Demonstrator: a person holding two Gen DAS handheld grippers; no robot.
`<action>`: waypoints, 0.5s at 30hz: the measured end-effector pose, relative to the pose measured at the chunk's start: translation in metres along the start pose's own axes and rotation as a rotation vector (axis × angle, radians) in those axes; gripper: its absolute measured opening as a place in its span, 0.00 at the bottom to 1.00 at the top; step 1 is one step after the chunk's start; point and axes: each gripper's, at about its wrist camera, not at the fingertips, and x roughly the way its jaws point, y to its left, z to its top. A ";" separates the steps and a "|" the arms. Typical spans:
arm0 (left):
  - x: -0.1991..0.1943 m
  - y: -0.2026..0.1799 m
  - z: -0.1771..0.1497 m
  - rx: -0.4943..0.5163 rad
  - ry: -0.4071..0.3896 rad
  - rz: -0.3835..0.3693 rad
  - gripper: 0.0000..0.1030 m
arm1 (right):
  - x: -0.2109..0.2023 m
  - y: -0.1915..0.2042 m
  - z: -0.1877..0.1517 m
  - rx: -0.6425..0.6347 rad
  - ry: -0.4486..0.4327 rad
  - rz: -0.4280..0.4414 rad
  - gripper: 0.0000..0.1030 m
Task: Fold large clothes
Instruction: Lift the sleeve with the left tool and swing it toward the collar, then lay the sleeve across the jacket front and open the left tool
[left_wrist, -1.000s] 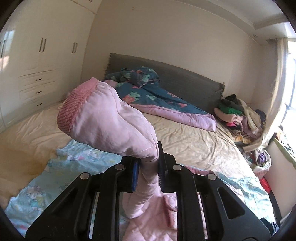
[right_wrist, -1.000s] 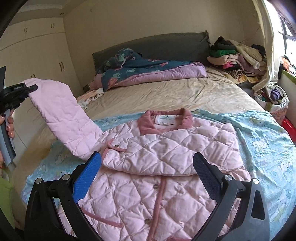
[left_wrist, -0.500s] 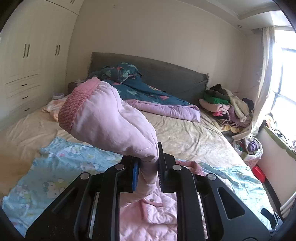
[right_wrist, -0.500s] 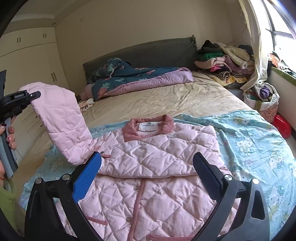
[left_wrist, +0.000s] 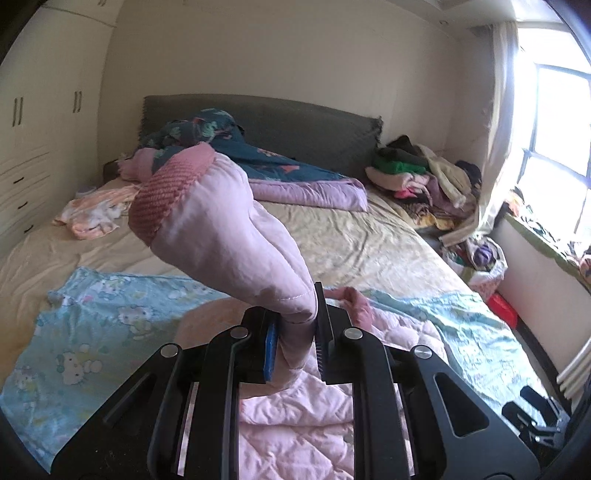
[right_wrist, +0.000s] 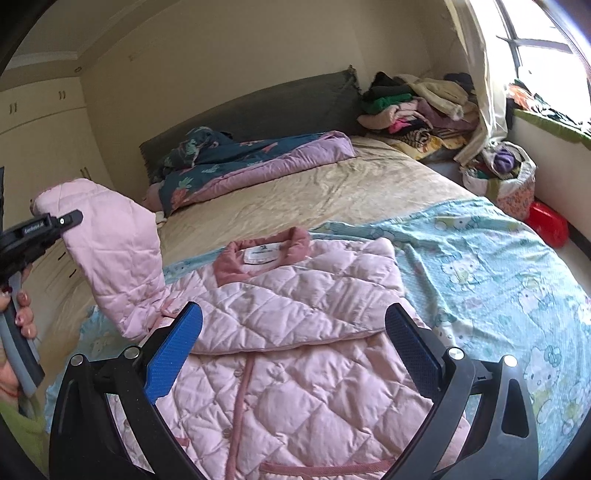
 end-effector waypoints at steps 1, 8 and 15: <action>0.002 -0.004 -0.002 0.008 0.005 -0.003 0.09 | 0.000 -0.003 0.000 0.006 0.001 -0.003 0.96; 0.023 -0.038 -0.022 0.061 0.057 -0.046 0.09 | 0.000 -0.023 -0.001 0.047 0.000 -0.030 0.96; 0.043 -0.067 -0.048 0.121 0.112 -0.084 0.09 | -0.005 -0.046 -0.005 0.092 -0.008 -0.058 0.96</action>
